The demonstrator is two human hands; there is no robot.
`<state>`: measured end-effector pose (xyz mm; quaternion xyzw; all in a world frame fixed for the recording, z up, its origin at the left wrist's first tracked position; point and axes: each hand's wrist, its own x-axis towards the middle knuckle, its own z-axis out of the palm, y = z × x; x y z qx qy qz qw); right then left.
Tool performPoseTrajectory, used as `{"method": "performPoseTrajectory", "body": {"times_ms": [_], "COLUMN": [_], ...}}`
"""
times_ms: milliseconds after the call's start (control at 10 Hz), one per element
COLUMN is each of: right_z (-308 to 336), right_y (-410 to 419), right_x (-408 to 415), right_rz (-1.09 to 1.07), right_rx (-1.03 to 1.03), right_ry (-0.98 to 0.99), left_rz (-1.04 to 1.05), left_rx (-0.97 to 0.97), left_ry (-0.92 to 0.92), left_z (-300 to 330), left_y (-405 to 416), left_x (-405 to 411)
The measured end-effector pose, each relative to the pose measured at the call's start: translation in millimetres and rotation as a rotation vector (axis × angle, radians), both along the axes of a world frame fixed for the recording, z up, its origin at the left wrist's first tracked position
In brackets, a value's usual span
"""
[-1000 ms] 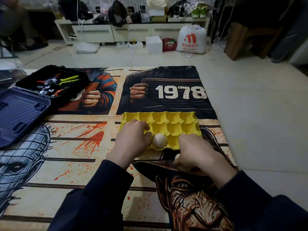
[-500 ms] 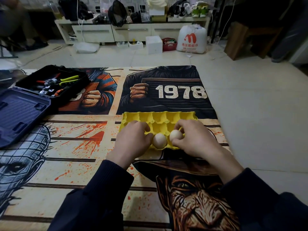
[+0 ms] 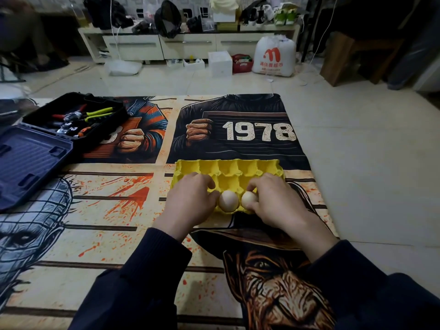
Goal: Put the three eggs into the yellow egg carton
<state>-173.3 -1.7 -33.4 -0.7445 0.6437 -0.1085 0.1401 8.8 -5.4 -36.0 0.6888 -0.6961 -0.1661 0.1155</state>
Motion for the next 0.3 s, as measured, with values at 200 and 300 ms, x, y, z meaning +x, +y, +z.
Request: {"method": "performPoseTrajectory", "body": {"times_ms": [200,300], "right_z": [4.4,14.6], "right_y": [-2.6,-2.6], "right_x": [-4.5,3.3], "right_rz": [-0.033,-0.041], "right_rx": [-0.074,-0.177], "right_ry": [-0.103,-0.400], "left_rz": [-0.042,-0.067], "left_rx": [-0.080,-0.112], "left_ry": [0.074,0.319], "left_z": [8.2,14.4], "left_y": [0.5,0.2], "left_x": [-4.5,-8.4]}}
